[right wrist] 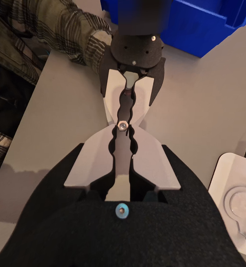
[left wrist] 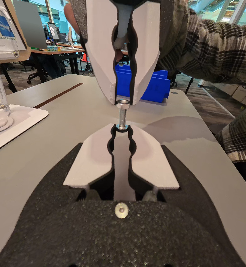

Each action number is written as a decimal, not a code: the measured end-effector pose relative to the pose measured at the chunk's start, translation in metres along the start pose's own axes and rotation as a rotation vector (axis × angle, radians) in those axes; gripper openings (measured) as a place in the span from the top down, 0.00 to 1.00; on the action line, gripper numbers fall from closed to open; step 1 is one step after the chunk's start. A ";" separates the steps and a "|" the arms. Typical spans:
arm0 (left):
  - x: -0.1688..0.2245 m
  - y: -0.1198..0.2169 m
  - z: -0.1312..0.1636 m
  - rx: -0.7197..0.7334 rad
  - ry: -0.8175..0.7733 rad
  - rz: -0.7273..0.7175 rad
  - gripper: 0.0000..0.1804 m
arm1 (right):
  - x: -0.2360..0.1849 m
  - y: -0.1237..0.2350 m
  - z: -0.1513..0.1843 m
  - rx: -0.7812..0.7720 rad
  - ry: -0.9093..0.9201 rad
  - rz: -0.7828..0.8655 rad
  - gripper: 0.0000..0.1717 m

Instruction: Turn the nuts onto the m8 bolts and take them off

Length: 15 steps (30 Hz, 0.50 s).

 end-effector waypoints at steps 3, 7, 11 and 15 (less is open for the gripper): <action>-0.001 0.004 -0.006 0.044 -0.009 -0.016 0.91 | 0.002 0.004 -0.005 0.048 -0.009 0.012 0.91; -0.004 0.006 -0.008 0.043 -0.039 -0.080 0.91 | 0.004 0.005 -0.007 0.054 -0.027 0.038 0.91; -0.013 0.005 -0.005 -0.016 -0.082 -0.204 0.91 | 0.011 0.004 -0.003 -0.028 -0.083 0.092 0.91; -0.020 0.009 -0.007 -0.029 -0.118 -0.307 0.91 | 0.017 0.004 -0.004 -0.034 -0.175 0.142 0.91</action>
Point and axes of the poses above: each gripper's, where its closed fingertips meet, y back along the fingers, z out of its underside, x = y × z across the jaws, the point moved 2 cm from there along y, back along the fingers, and after that the axes turned 1 degree about -x, right-handed, at the moved point
